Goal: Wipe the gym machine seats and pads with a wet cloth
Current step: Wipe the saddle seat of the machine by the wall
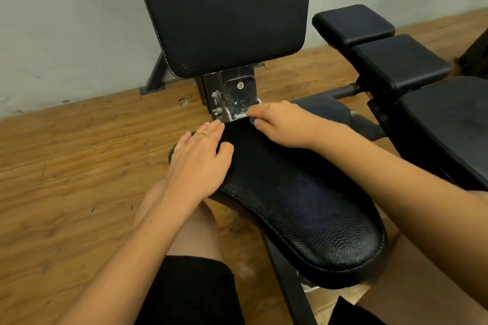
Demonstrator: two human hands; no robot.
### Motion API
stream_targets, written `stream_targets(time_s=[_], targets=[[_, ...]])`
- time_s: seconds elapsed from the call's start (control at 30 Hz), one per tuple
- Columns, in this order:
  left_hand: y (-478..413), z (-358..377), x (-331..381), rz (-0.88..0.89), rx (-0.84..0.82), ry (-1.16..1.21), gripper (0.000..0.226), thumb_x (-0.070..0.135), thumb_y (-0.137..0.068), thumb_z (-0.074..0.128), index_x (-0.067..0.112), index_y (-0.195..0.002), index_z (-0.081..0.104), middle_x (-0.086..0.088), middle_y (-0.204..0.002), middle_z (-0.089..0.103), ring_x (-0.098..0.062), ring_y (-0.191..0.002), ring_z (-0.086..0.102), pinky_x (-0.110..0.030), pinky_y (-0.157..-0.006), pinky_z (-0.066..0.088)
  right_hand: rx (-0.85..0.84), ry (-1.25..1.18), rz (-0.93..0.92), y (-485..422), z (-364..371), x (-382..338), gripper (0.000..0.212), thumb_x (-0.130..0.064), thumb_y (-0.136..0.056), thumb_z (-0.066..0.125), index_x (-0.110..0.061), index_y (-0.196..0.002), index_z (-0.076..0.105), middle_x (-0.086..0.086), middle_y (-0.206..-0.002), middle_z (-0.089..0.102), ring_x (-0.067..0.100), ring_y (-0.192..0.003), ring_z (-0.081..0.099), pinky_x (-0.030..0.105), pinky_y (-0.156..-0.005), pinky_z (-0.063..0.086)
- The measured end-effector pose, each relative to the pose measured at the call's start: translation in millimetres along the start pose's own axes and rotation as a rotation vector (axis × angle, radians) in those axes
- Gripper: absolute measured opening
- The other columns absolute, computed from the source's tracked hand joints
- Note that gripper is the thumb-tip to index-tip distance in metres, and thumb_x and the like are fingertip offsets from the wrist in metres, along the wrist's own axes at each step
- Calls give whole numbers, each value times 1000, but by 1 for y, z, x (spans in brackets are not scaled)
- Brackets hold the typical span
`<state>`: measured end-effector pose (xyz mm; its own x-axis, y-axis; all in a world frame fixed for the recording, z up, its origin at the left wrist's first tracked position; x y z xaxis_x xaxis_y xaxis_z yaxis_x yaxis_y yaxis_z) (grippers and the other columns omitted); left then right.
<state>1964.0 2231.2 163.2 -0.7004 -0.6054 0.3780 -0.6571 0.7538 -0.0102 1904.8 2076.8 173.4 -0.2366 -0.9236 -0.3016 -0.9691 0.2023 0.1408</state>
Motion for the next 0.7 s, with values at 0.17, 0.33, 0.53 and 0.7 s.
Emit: stream_targets(time_s=[0.17, 0.33, 0.53, 0.7], targets=[[5, 1, -3, 8, -17, -6, 54, 34, -103, 32, 23, -156, 29, 8, -163, 23, -7, -150, 17, -35, -123, 10, 20, 47, -118, 71, -1, -22, 45, -30, -104, 40, -27, -148, 41, -10, -156, 34, 9, -145, 27, 25, -120, 18], [-4, 1, -4, -18, -72, -19, 52, 33, -103, 32, 23, -155, 30, 7, -163, 23, -12, -151, 17, -42, -124, 11, 29, -97, -135, 103, -12, -26, 42, -31, -104, 42, -30, -145, 45, -16, -152, 39, 0, -142, 26, 13, -115, 11], [-12, 15, 44, 109, -190, -22, 53, 39, -105, 28, 26, -157, 25, 9, -164, 18, -12, -151, 17, -51, -123, 11, 213, -88, 235, 52, -15, 36, 39, -27, -102, 43, -23, -139, 55, -4, -145, 51, 18, -133, 46, 35, -111, 31], [-6, 15, 45, 123, -214, 30, 53, 42, -105, 30, 31, -156, 24, 16, -163, 15, -3, -150, 11, -43, -125, 3, 222, -195, 169, 106, -9, 18, 38, -24, -101, 46, -29, -137, 56, -13, -145, 49, 8, -132, 44, 33, -109, 34]])
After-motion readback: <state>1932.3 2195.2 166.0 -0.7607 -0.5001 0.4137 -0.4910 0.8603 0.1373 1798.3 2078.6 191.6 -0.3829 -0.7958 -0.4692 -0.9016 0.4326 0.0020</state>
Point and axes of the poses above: each hand's wrist, its own y-axis away from the middle knuckle, its own z-axis out of the palm, x = y × z, the point moved 6 cm from there along -y, towards the middle knuckle
